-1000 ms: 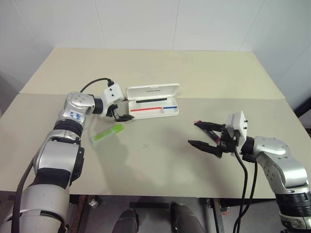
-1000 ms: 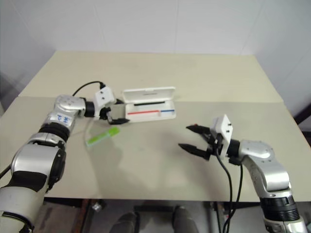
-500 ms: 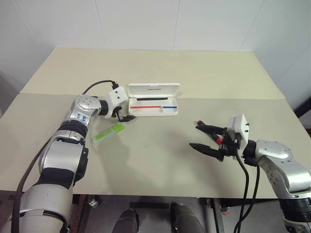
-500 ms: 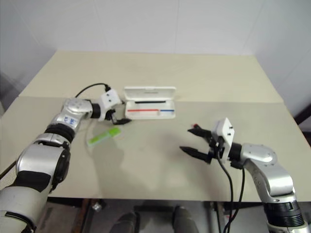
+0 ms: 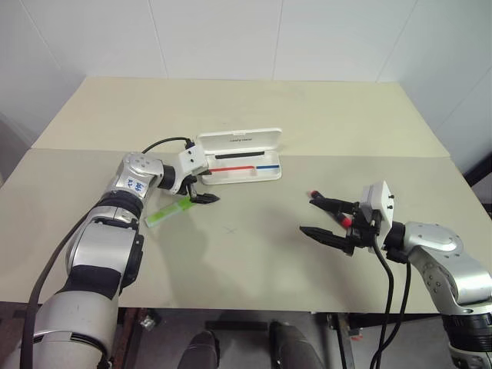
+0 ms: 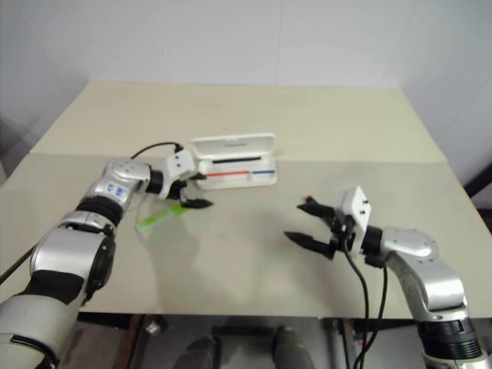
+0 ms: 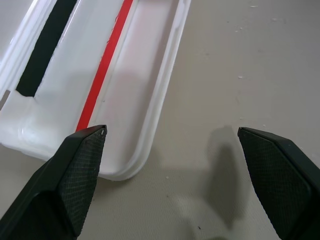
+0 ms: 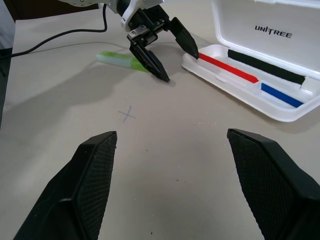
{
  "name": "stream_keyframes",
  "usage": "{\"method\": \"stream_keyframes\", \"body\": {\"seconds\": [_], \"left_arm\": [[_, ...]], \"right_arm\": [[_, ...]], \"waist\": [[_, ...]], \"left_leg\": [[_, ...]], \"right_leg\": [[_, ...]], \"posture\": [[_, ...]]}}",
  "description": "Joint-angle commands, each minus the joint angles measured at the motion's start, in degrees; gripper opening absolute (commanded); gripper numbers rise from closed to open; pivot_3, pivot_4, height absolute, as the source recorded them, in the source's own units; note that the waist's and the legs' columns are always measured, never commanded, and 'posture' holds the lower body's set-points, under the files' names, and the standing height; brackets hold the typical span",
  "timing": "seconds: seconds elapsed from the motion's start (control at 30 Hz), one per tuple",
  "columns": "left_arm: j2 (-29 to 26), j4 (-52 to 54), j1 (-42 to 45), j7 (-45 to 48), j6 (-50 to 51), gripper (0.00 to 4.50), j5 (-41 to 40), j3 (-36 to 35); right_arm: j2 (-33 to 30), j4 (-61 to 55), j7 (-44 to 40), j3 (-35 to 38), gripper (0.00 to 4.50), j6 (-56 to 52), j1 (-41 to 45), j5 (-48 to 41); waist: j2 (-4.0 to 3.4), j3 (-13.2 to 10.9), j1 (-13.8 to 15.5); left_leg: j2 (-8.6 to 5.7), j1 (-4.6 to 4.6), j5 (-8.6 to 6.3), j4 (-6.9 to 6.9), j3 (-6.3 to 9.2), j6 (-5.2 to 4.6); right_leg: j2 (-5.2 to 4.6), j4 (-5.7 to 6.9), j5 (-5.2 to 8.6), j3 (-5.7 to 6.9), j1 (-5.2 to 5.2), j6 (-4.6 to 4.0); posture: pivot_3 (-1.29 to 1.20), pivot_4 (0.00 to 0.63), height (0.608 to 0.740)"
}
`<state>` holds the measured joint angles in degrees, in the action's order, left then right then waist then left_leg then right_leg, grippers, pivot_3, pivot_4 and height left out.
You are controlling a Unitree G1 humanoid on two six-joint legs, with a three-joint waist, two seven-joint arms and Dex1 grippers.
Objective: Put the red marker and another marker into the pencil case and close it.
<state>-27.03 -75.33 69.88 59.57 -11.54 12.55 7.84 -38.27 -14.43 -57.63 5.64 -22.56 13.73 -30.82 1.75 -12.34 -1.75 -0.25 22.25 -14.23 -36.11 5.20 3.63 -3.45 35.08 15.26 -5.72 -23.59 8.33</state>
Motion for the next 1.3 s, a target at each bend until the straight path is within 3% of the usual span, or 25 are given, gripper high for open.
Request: {"method": "stream_keyframes", "body": {"seconds": [0.03, 0.2, 0.3, 0.7, 0.97, 1.3], "left_arm": [[0.10, -1.44, 1.44, -0.48, 2.12, 4.48, 1.42, 0.46], [0.98, -2.08, 2.74, 1.08, 5.64, 4.48, 1.08, -0.52], [1.32, -2.15, 3.30, 2.50, 6.61, 3.90, 0.94, -0.85], [2.18, -2.29, 3.88, 2.16, 7.99, 0.02, 2.19, -0.41], [1.85, -1.35, 6.17, 3.45, 5.36, 0.02, 1.02, -1.31], [-0.50, 1.45, 7.01, 12.35, 1.61, 0.02, -1.60, -2.87]], "right_arm": [[-0.93, -2.27, 0.21, 1.80, 4.50, 0.18, 0.17, -1.08], [-0.85, -2.15, 0.24, 1.71, 4.50, 0.33, 0.33, -0.97], [-0.91, -2.03, 0.20, 1.78, 4.50, 0.39, 0.35, -0.93], [-0.41, -1.09, 0.37, 1.21, 4.50, 1.07, 1.15, -0.27], [-0.35, -0.31, 0.04, 1.06, 4.50, 1.48, 1.82, -0.02], [-1.26, 2.55, -2.69, 1.94, 4.50, 2.78, 3.41, -0.58]], "waist": [[0.00, 0.00, -0.03], [0.00, 0.00, -0.01], [0.00, 0.00, -0.02], [0.00, 0.00, 0.01], [0.01, 0.00, 0.09], [0.02, -0.01, 0.01]], "left_leg": [[0.00, 0.00, 0.00, 0.00, 0.00, 0.00], [0.00, -0.01, 0.00, 0.00, 0.00, 0.00], [0.00, -0.01, 0.00, 0.00, 0.00, 0.00], [0.00, -0.01, 0.00, 0.02, 0.00, 0.00], [-0.01, 0.03, 0.00, 0.05, 0.02, 0.00], [-0.01, 0.05, 0.00, 0.05, 0.02, 0.00]], "right_leg": [[0.00, 0.00, 0.00, 0.00, 0.00, 0.00], [0.00, 0.00, 0.00, 0.00, 0.01, 0.00], [0.00, 0.00, 0.00, 0.00, 0.02, 0.00], [0.00, -0.02, 0.00, 0.00, 0.02, 0.00], [-0.01, -0.07, 0.01, 0.00, 0.01, 0.02], [0.00, -0.07, 0.01, 0.00, -0.01, 0.02]], "posture": [[0.00, 0.150, 0.740], [0.00, 0.150, 0.740], [0.00, 0.150, 0.740], [0.00, 0.150, 0.740], [0.00, 0.150, 0.740], [0.00, 0.150, 0.740]]}}
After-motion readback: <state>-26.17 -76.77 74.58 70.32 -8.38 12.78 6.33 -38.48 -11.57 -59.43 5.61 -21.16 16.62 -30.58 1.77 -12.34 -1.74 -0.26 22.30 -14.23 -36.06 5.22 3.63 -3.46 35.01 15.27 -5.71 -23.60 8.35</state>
